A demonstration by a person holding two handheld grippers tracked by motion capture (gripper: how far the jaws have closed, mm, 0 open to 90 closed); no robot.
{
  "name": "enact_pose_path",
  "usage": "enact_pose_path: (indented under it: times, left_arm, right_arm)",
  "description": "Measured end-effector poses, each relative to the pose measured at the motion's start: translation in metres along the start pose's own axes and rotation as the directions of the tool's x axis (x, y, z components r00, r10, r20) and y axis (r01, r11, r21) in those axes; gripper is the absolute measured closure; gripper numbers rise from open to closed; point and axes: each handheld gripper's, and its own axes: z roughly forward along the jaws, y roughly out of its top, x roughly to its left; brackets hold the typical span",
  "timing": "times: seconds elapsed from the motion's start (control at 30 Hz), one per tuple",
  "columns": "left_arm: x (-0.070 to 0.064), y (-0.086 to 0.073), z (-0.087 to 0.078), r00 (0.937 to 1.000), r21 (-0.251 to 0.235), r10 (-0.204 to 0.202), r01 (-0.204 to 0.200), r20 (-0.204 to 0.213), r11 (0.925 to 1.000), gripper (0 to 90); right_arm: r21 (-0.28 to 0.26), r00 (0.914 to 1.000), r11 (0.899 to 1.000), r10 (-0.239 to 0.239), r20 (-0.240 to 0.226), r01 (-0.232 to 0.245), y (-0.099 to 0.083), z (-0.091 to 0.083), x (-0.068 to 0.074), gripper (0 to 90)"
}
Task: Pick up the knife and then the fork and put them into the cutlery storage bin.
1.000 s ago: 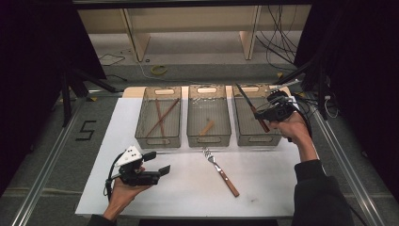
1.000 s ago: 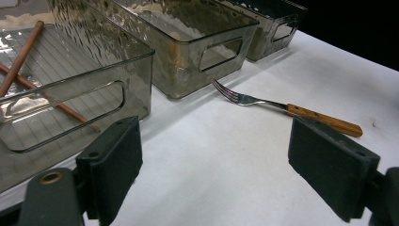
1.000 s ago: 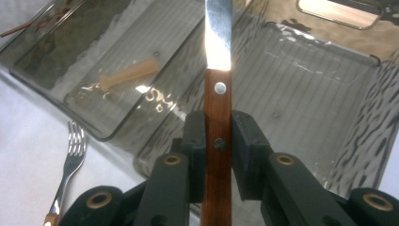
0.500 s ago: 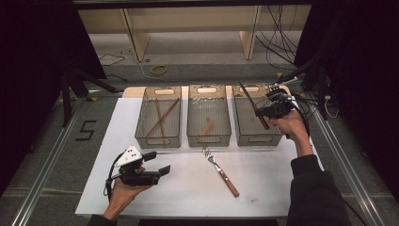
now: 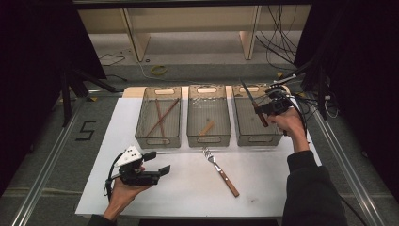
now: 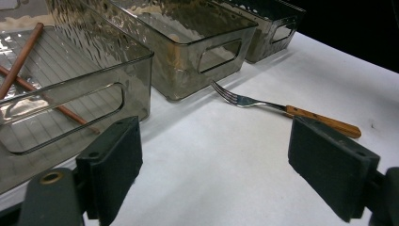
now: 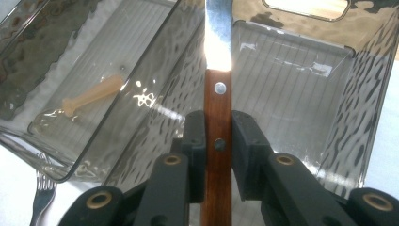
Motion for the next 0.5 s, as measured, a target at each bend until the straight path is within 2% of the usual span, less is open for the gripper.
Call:
enact_pose_path:
  times: [0.5]
  left_arm:
    - [0.000,0.000,0.000,1.0000,-0.003,-0.004,0.004,0.000,1.0000,17.3]
  right_arm:
    - [0.051,0.9994,0.998,0.027,0.021,-0.028,0.001,0.016,0.001,77.4]
